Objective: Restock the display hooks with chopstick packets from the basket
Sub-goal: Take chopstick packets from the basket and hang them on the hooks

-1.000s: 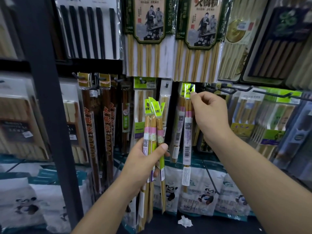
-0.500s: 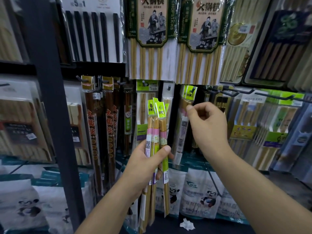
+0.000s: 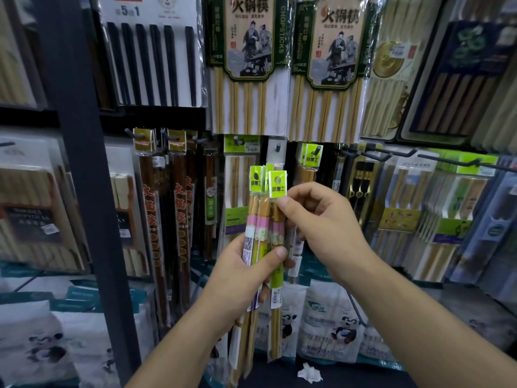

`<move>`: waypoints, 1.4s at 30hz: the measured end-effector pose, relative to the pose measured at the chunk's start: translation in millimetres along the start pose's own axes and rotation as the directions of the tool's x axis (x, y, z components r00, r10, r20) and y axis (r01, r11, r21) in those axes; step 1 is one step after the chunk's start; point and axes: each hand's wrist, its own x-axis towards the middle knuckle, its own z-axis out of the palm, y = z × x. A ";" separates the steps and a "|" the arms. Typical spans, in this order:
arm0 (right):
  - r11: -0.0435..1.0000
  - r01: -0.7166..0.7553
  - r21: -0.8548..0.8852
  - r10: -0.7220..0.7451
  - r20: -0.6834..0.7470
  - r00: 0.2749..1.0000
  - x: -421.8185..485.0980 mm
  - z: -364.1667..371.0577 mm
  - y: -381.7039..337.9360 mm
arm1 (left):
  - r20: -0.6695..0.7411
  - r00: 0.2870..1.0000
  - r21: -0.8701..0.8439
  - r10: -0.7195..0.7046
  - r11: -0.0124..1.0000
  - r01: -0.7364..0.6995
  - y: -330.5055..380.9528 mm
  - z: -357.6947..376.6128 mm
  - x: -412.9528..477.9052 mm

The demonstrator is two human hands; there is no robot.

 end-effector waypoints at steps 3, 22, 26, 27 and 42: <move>1.000 -0.007 0.008 0.008 -0.017 1.000 4.6 -3.8 -4.0 | -0.031 0.999 -0.019 0.020 1.000 -0.020 0.2 0.5 1.1; 0.997 -0.064 -0.037 0.048 -0.337 0.940 47.5 -24.5 -4.6 | -0.048 0.999 -0.090 0.024 0.996 -0.028 -4.4 -4.5 5.4; 0.996 -0.068 -0.053 0.045 -0.352 0.935 50.1 -23.7 3.2 | -0.038 0.998 -0.100 0.041 0.994 -0.045 -2.8 -3.3 5.5; 0.994 -0.072 -0.080 0.039 -0.357 0.933 50.8 -23.9 5.7 | -0.038 0.998 -0.101 0.043 0.994 -0.047 -2.2 -3.8 5.6; 0.997 -0.043 -0.058 0.039 -0.070 0.997 2.8 -3.6 3.4 | 0.018 0.999 -0.091 0.044 0.995 -0.042 3.5 -5.7 1.9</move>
